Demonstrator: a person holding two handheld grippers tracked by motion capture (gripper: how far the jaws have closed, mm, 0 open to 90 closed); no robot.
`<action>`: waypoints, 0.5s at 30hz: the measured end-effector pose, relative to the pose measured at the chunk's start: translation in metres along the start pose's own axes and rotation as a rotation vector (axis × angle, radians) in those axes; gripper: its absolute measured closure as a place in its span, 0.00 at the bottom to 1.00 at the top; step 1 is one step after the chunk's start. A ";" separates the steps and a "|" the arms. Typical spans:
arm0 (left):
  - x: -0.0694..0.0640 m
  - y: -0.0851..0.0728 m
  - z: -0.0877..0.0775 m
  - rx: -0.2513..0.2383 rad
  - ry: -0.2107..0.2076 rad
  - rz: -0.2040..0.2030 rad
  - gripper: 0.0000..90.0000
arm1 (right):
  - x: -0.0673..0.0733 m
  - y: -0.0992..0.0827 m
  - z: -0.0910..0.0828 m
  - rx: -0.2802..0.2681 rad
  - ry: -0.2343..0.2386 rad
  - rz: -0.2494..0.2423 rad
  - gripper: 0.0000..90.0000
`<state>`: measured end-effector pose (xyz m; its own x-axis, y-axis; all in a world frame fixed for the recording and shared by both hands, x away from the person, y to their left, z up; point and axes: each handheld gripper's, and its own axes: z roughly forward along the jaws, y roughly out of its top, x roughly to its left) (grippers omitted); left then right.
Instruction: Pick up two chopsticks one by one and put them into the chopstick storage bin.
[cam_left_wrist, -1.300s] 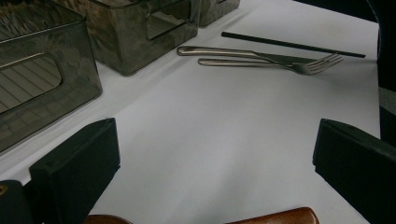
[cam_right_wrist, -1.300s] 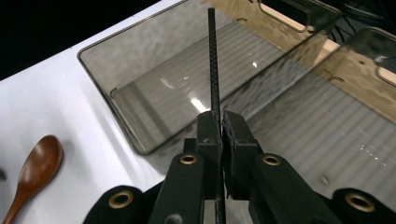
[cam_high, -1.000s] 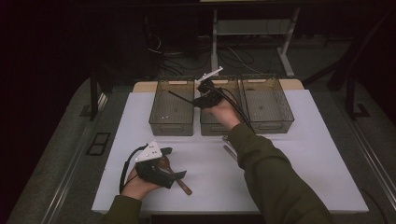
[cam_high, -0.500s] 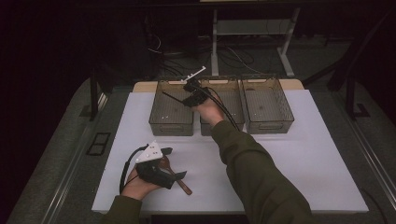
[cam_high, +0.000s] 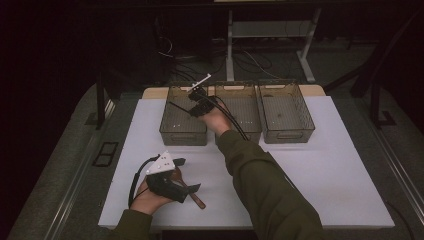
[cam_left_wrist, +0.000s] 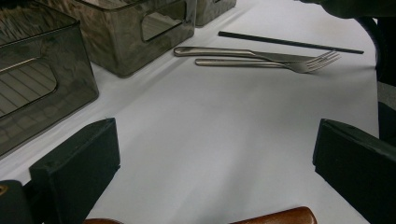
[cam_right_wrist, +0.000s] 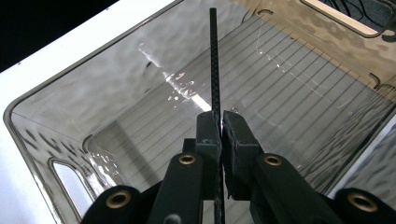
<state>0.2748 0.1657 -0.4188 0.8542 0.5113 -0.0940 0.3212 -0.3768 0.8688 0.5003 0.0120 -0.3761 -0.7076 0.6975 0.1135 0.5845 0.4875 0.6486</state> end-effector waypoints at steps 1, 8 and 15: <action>0.000 0.000 0.000 0.000 -0.001 0.000 0.00 | 0.000 0.000 0.000 0.003 0.006 0.000 0.93; 0.000 0.000 0.000 0.003 -0.001 0.001 0.00 | -0.002 0.001 -0.006 -0.022 0.020 -0.001 0.81; 0.000 0.000 0.000 0.002 -0.003 0.001 0.00 | -0.005 0.003 -0.018 -0.044 0.049 0.005 0.68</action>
<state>0.2747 0.1651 -0.4187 0.8554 0.5092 -0.0948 0.3216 -0.3786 0.8679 0.4983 0.0006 -0.3617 -0.7241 0.6726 0.1528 0.5706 0.4597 0.6805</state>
